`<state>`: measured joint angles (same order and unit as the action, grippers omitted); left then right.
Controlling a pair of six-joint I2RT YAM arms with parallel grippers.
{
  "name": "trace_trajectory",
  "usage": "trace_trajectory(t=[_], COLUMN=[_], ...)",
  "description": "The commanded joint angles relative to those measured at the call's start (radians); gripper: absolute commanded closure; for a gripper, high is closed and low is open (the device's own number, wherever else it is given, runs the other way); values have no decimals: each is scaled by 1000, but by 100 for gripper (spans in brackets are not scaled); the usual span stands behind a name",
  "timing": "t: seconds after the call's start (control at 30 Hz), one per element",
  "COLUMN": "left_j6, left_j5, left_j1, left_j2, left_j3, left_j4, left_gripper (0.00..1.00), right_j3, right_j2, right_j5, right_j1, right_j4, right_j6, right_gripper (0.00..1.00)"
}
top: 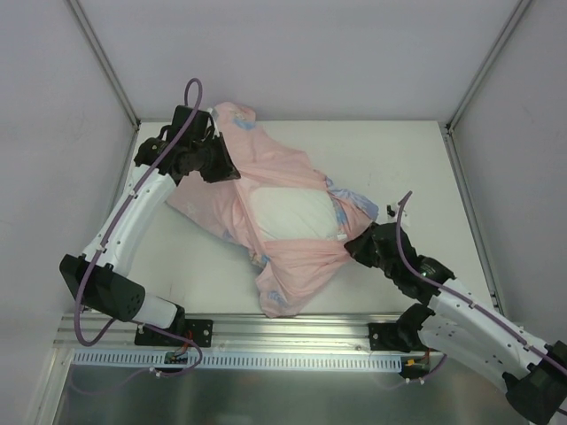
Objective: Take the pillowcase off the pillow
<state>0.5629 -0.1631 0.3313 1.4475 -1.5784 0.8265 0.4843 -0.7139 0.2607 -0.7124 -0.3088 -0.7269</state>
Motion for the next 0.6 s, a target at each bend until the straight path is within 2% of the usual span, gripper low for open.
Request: trace_trajectory(t=[0.0, 0.03, 0.07, 0.17, 0.27, 0.33, 0.43, 0.57], left_j6=[3, 3, 2, 0, -1, -1, 2, 0], left_j5=[31, 42, 42, 34, 11, 1, -7, 0], left_j1=[-26, -20, -18, -18, -14, -8, -2, 12], left_j2=[-68, -68, -68, -71, -78, -76, -73, -84], left_j3=[1, 30, 44, 90, 118, 129, 138, 158], left_j4=[-89, -96, -102, -118, -136, -147, -148, -155], left_gripper=[100, 100, 100, 100, 100, 100, 100, 100], right_j3=[130, 170, 206, 298, 364, 433, 520, 519], right_j2=[-63, -85, -103, -134, -166, -244, -370, -473], right_j5=[81, 97, 110, 155, 207, 215, 198, 123], right_j1=[-19, -39, -48, -56, -56, -55, -39, 20], right_j4=[-211, -223, -242, -227, -205, -202, -207, -165], right_j6=[185, 214, 259, 302, 320, 339, 360, 357], right_gripper=[85, 73, 45, 24, 20, 20, 19, 21])
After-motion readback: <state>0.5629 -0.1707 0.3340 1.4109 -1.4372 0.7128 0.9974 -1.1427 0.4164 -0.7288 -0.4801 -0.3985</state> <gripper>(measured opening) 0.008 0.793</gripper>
